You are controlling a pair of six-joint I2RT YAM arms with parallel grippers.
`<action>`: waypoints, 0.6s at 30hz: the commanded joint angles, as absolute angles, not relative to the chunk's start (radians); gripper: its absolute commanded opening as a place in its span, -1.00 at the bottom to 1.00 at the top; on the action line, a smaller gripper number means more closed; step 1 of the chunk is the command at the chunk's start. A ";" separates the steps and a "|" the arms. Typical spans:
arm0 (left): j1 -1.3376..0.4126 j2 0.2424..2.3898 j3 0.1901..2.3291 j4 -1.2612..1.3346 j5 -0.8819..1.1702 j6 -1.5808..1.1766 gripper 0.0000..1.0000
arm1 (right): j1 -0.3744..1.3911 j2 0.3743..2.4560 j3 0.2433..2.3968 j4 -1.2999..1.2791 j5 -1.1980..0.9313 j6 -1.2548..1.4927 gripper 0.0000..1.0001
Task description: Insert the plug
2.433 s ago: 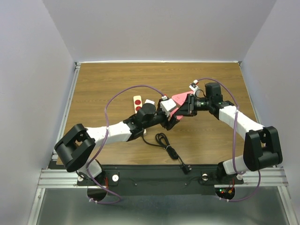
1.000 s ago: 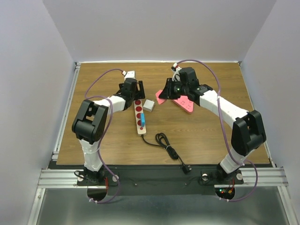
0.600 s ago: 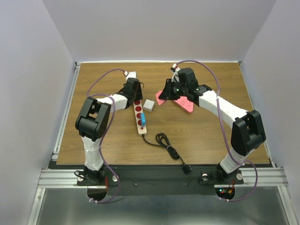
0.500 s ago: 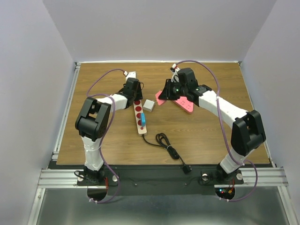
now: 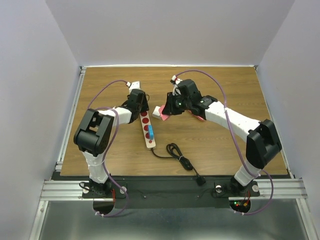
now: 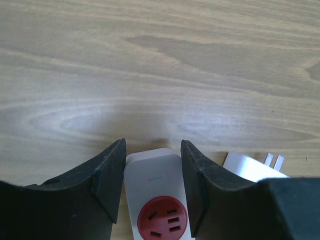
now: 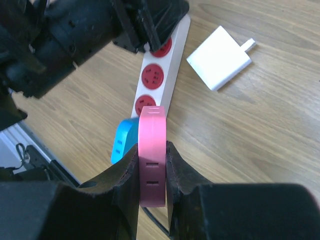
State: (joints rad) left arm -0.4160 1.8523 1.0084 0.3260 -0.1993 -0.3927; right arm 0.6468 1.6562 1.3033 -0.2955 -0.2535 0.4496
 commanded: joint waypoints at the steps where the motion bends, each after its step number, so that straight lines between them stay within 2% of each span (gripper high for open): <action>1: -0.419 1.795 0.913 0.206 -0.176 -0.433 -1.00 | 0.673 1.700 1.400 -0.285 -0.169 0.423 -0.99; 11: -0.425 1.720 0.838 0.199 -0.186 -0.538 -1.00 | 0.756 1.900 1.620 -0.330 -0.087 0.397 -0.99; 13: -0.423 1.698 0.833 0.198 -0.190 -0.537 -0.72 | 0.759 1.920 1.647 -0.354 -0.080 0.396 -0.99; 14: -0.423 1.687 0.827 0.196 -0.195 -0.537 -0.44 | 0.762 1.931 1.652 -0.368 -0.066 0.397 -0.99; 15: -0.422 1.669 0.824 0.196 -0.199 -0.537 -0.30 | 0.767 1.931 1.658 -0.371 -0.063 0.399 -0.99; 16: -0.419 1.663 0.830 0.198 -0.192 -0.534 0.00 | 0.772 1.937 1.663 -0.379 -0.057 0.403 -0.99; 18: -0.411 1.658 0.842 0.202 -0.192 -0.520 0.28 | 0.778 1.945 1.677 -0.393 -0.048 0.406 -0.99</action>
